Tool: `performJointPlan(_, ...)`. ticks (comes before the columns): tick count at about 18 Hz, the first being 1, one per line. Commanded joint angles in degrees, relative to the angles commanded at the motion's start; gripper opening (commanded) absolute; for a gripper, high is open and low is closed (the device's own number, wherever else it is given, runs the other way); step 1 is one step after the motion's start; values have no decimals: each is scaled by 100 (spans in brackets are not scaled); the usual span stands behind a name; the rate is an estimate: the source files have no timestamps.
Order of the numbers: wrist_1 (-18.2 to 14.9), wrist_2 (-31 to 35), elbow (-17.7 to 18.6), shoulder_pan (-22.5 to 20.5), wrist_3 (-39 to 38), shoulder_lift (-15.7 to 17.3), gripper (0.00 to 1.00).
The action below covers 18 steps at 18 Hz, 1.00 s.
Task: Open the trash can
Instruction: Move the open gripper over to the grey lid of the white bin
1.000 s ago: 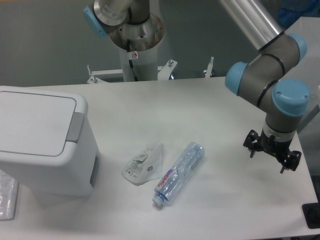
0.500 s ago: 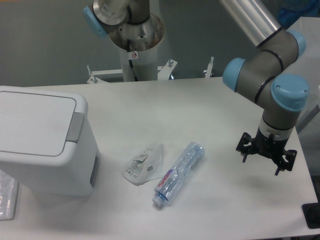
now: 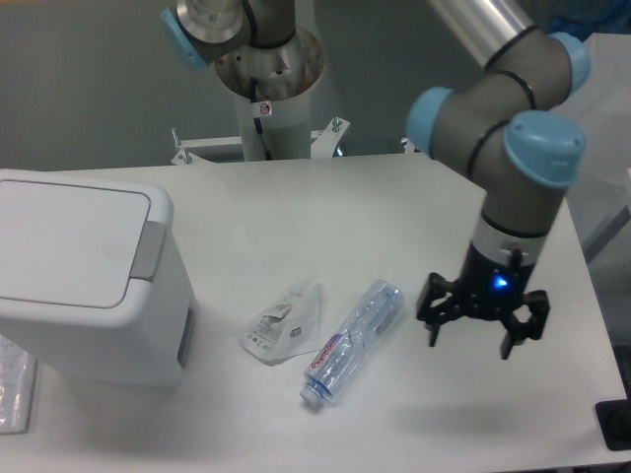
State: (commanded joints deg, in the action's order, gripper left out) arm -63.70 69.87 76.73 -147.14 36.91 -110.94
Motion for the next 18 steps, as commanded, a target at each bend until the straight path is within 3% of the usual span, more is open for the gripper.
performJointPlan(2, -186, -140, -26, 176, -262, 264, 100)
performJointPlan(4, -195, -298, -26, 290, -754, 467, 100)
performJointPlan(10, -195, -993, 70, 870, -1169, 977, 100)
performJointPlan(18, -3, -923, 1344, 1187, -1345, 1742, 100)
